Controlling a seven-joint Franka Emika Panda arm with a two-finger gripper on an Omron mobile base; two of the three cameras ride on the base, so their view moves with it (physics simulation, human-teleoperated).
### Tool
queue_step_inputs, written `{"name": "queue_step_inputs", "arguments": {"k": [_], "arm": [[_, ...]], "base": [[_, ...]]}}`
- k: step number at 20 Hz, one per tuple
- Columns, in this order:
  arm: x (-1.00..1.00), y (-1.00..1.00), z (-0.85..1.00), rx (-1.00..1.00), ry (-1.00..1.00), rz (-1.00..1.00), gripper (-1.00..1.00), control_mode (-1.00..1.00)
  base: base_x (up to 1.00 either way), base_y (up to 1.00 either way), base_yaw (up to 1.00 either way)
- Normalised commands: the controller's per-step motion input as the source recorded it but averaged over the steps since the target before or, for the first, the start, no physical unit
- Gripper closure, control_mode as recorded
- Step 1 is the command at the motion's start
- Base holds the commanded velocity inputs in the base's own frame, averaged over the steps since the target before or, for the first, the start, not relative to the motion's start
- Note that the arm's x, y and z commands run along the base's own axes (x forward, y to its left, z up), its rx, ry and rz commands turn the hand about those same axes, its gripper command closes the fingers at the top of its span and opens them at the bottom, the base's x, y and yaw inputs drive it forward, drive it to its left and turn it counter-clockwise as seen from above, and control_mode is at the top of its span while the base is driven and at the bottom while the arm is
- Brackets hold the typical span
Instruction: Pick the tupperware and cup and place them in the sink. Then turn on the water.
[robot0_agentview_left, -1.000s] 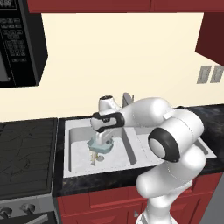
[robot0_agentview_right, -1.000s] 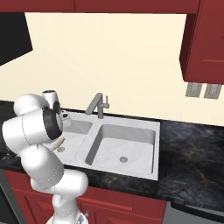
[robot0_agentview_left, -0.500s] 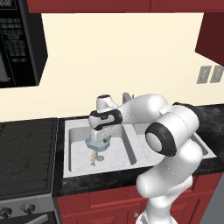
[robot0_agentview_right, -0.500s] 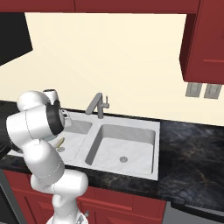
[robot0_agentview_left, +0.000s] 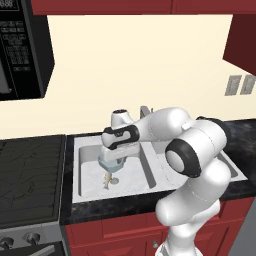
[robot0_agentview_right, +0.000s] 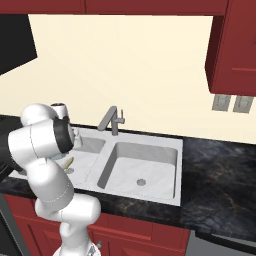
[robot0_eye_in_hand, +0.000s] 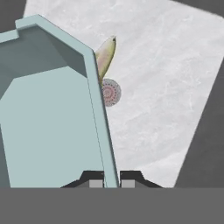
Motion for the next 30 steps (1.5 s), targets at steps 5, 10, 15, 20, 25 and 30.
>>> {"name": "queue_step_inputs", "arguments": {"k": [5, 10, 15, 20, 25, 30], "arm": [[0.00, 0.08, -0.04, 0.00, -0.02, -0.28, 1.00, -1.00], [0.00, 0.07, -0.09, 0.00, -0.01, -0.27, 1.00, -1.00], [0.01, 0.11, -0.09, 0.00, 0.00, -0.23, 1.00, -1.00], [0.08, 0.28, 0.00, 0.00, -0.01, -0.12, 1.00, -1.00], [0.22, 0.24, -0.02, 0.00, -0.01, -0.09, 1.00, -1.00], [0.13, 0.05, -0.13, 0.00, -0.04, -0.06, 1.00, -1.00]], "base": [[0.00, 0.00, 0.00], [0.00, 0.00, 0.00], [0.00, 0.00, 0.00], [0.00, 0.00, 0.00], [0.00, 0.00, 0.00], [0.00, 0.00, 0.00]]}}
